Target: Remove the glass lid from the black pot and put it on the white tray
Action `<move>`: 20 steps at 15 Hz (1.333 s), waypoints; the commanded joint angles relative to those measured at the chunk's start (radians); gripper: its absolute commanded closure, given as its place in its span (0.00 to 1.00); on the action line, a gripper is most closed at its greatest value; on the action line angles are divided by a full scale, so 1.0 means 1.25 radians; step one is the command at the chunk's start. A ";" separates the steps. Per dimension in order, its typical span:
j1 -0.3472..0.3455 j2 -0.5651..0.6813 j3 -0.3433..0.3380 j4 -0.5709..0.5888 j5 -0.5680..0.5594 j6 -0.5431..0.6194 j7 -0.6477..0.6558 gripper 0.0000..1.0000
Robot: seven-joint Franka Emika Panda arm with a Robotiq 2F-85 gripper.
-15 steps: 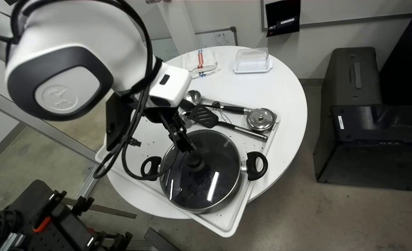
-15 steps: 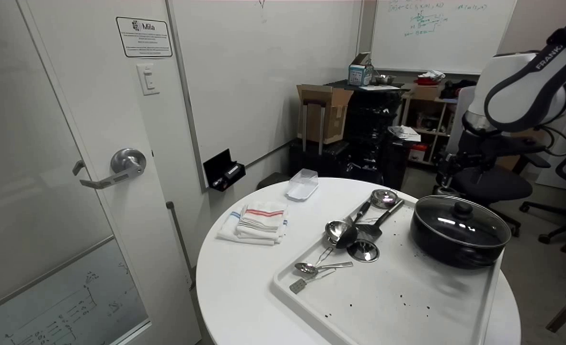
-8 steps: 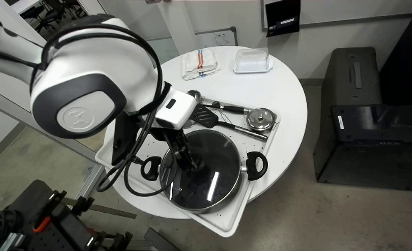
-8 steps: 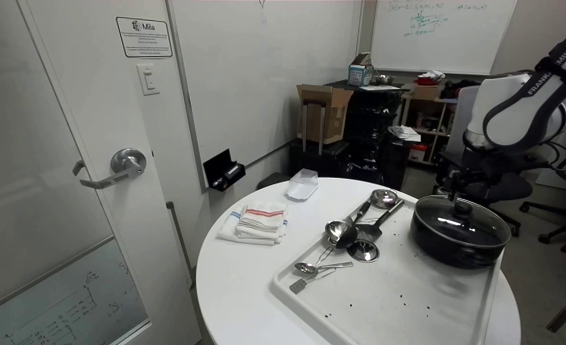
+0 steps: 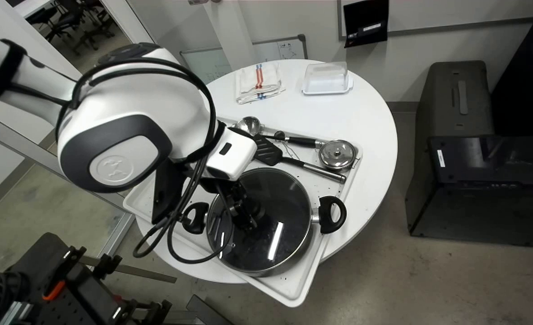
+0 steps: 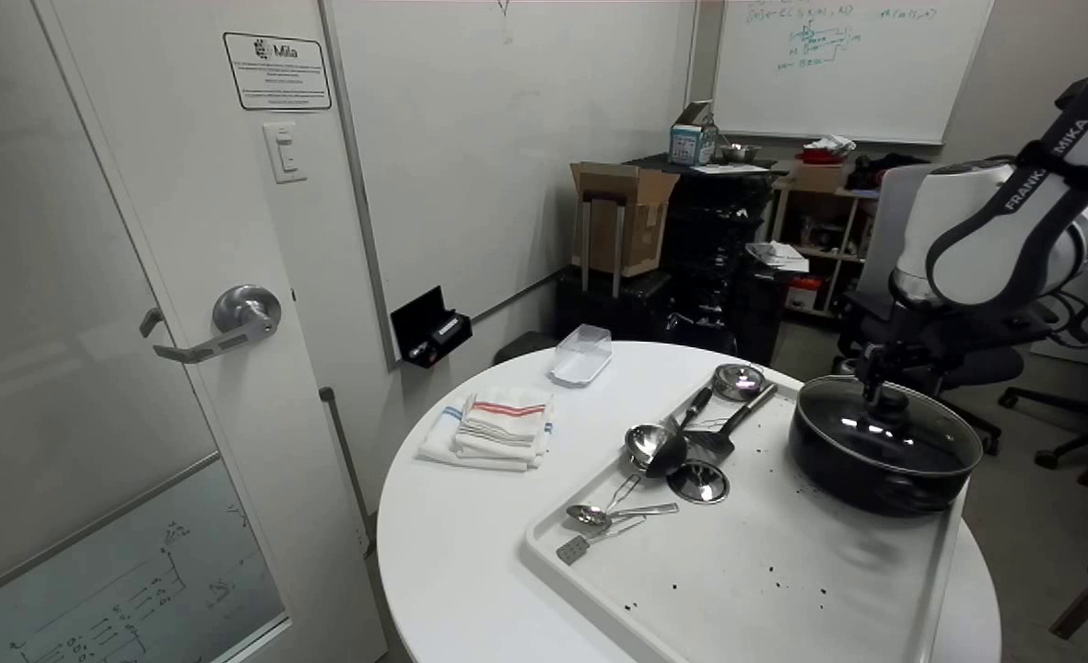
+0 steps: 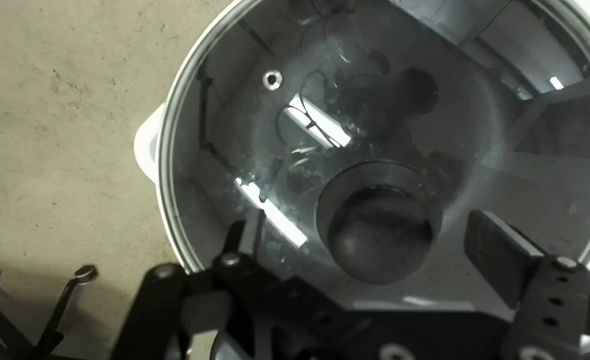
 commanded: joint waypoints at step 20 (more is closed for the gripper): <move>0.013 -0.072 0.001 -0.033 0.026 0.035 -0.004 0.75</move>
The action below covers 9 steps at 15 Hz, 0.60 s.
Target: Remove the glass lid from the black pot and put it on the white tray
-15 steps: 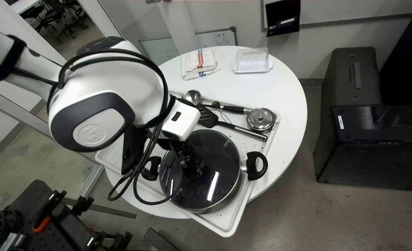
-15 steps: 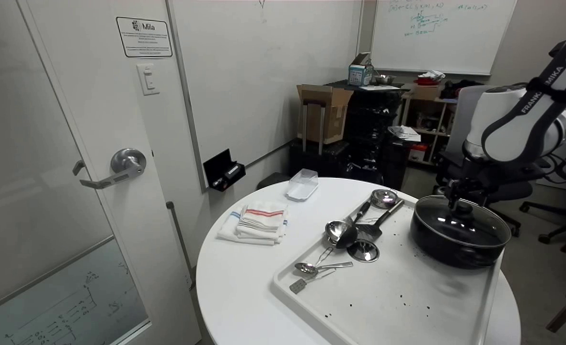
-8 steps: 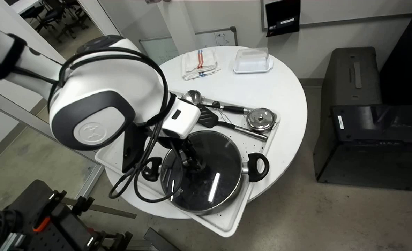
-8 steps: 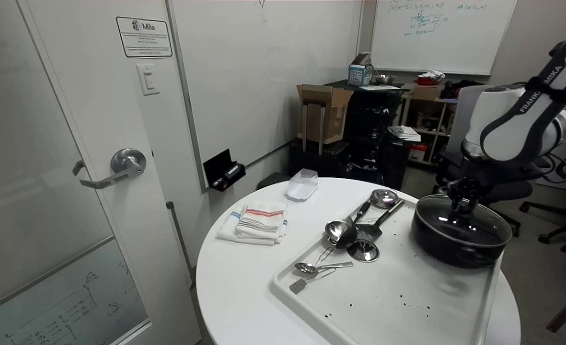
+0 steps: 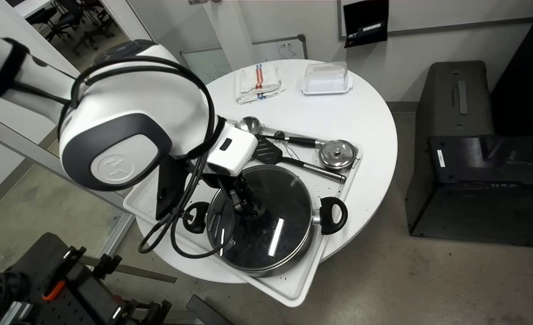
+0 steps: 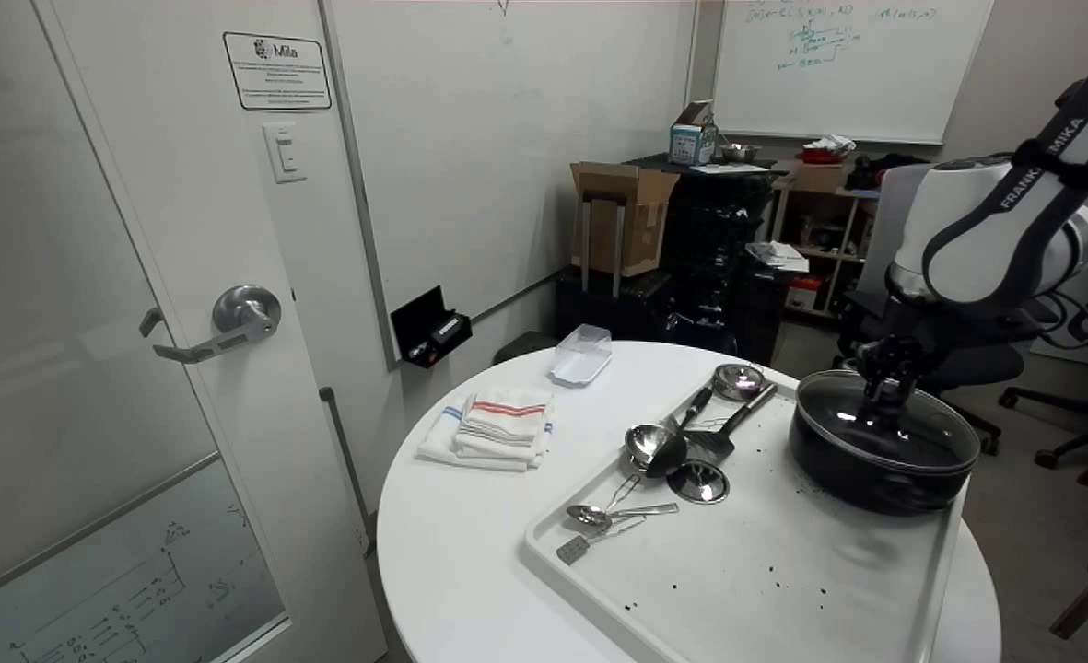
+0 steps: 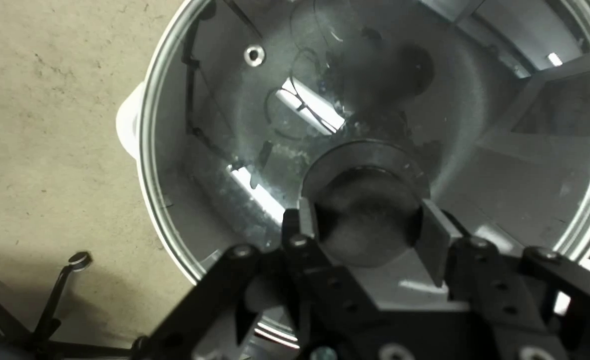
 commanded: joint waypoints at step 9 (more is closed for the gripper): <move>0.091 -0.146 -0.016 -0.049 -0.053 -0.006 0.018 0.75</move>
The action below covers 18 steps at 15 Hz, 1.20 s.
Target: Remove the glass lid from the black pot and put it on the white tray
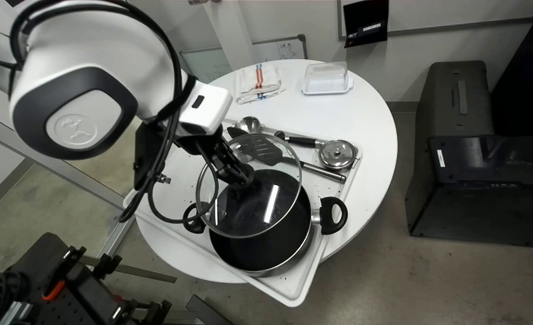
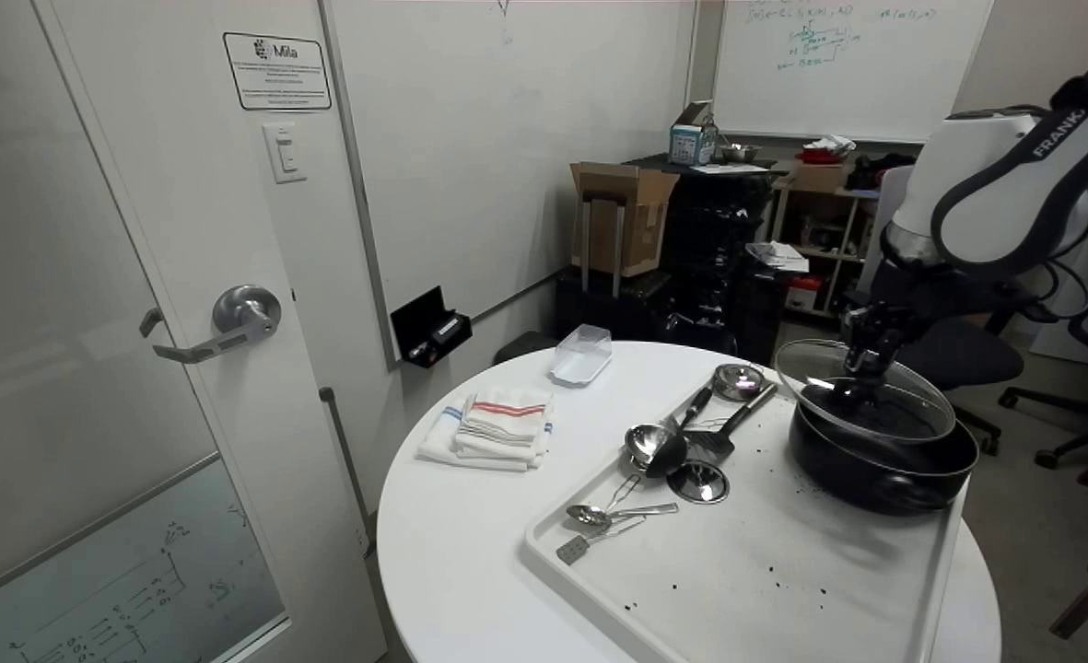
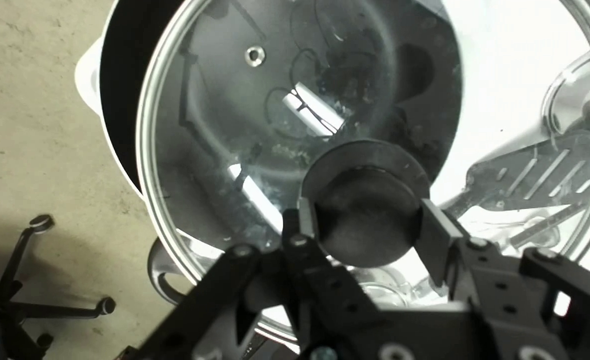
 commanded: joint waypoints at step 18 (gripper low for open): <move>0.380 0.103 -0.007 0.031 -0.245 0.039 0.097 0.75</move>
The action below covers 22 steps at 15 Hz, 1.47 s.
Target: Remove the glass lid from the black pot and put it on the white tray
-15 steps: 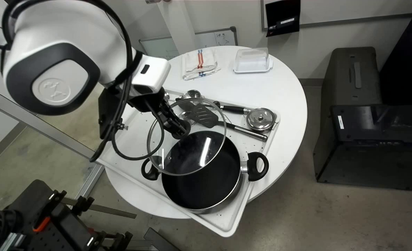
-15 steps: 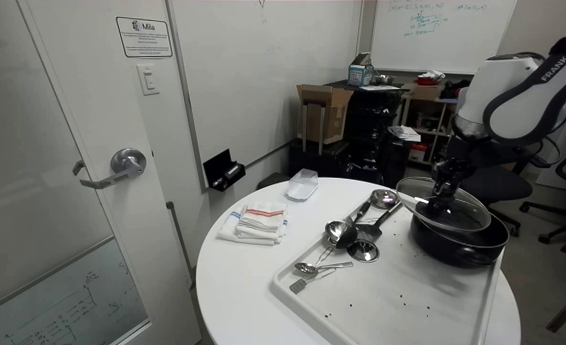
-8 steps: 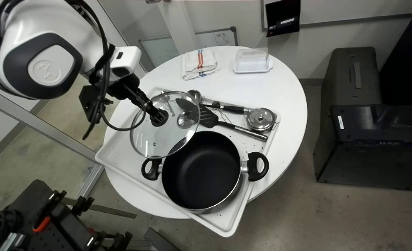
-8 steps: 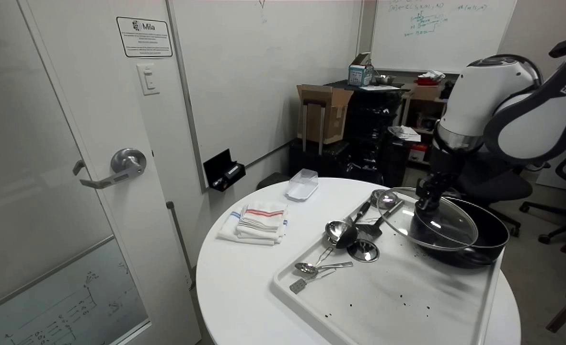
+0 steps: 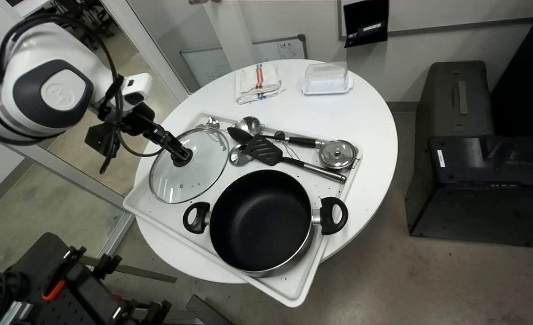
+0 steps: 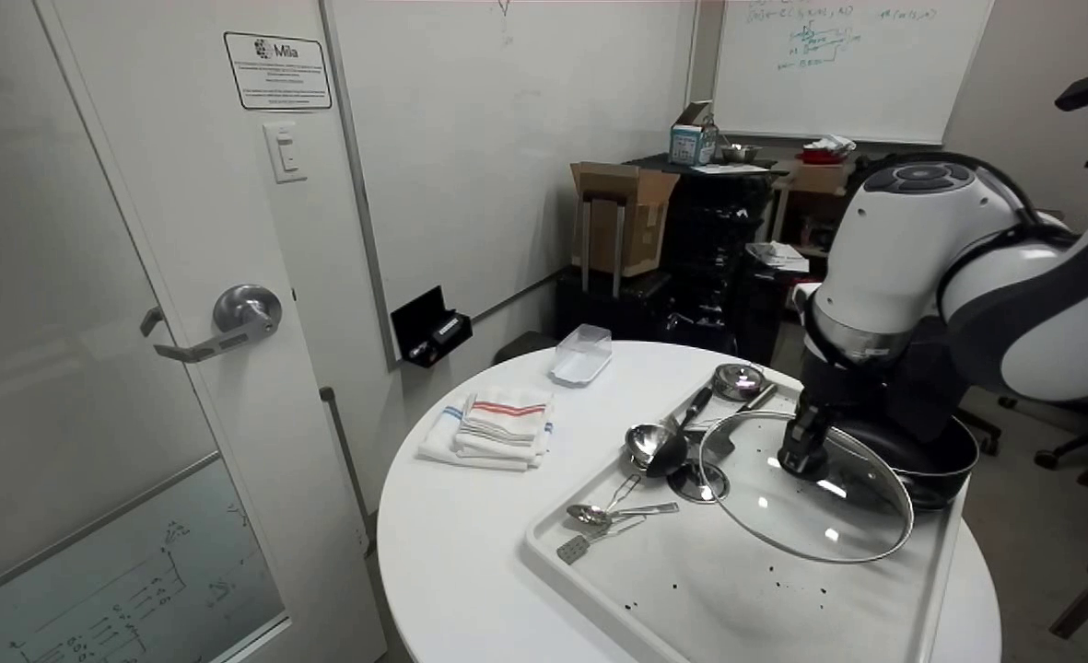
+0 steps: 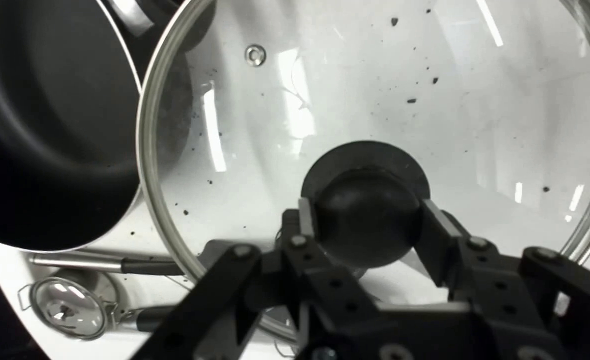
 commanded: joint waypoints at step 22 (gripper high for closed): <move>0.007 0.315 0.085 0.086 0.148 0.361 -0.241 0.75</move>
